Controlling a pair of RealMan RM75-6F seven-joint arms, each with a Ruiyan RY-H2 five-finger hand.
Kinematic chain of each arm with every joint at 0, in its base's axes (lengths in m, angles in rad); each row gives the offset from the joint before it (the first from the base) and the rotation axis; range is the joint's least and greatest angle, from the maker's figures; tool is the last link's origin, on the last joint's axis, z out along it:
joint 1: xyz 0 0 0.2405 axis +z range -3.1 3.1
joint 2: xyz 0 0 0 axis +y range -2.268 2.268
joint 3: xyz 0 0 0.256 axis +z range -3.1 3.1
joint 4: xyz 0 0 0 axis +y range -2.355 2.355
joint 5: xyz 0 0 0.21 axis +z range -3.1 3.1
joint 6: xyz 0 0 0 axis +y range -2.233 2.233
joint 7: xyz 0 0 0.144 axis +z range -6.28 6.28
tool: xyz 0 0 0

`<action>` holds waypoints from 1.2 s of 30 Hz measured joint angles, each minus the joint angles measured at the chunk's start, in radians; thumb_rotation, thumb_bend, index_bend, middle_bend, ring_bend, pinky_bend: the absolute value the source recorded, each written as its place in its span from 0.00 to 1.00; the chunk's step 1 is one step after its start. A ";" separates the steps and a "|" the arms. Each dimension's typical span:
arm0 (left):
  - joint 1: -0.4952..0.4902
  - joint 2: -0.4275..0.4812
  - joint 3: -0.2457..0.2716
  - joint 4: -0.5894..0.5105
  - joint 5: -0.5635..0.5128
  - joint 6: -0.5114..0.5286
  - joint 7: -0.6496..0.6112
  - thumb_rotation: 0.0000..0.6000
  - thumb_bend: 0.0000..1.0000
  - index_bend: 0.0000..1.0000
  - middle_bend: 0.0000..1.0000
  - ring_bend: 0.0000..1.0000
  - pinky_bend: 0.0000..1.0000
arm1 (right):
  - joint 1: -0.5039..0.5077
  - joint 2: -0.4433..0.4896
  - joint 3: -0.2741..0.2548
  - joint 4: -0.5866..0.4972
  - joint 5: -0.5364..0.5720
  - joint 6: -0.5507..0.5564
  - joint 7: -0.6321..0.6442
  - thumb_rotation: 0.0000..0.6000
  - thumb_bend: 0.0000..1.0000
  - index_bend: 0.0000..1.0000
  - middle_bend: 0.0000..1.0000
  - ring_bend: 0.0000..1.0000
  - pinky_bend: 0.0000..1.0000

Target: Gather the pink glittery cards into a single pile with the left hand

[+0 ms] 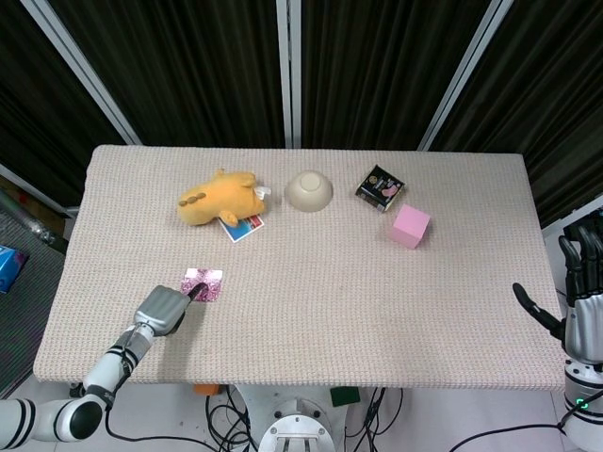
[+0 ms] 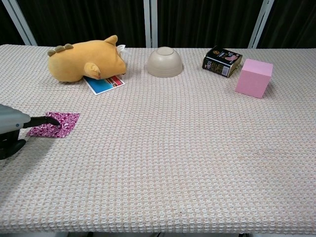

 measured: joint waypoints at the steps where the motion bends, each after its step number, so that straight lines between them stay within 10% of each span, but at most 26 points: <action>1: 0.003 0.004 0.006 -0.008 0.007 0.005 -0.002 1.00 0.66 0.07 1.00 0.90 0.94 | 0.000 -0.001 0.000 0.000 0.001 0.000 0.000 1.00 0.43 0.00 0.00 0.00 0.00; 21: 0.042 0.048 0.094 -0.095 0.109 0.027 -0.027 1.00 0.66 0.10 1.00 0.90 0.94 | -0.003 0.005 0.004 -0.012 0.003 0.002 -0.005 1.00 0.43 0.00 0.00 0.00 0.00; 36: 0.055 0.078 0.069 -0.109 0.161 0.064 -0.068 1.00 0.66 0.09 0.99 0.90 0.94 | -0.001 0.002 0.002 -0.014 0.000 -0.004 -0.012 1.00 0.43 0.00 0.00 0.00 0.00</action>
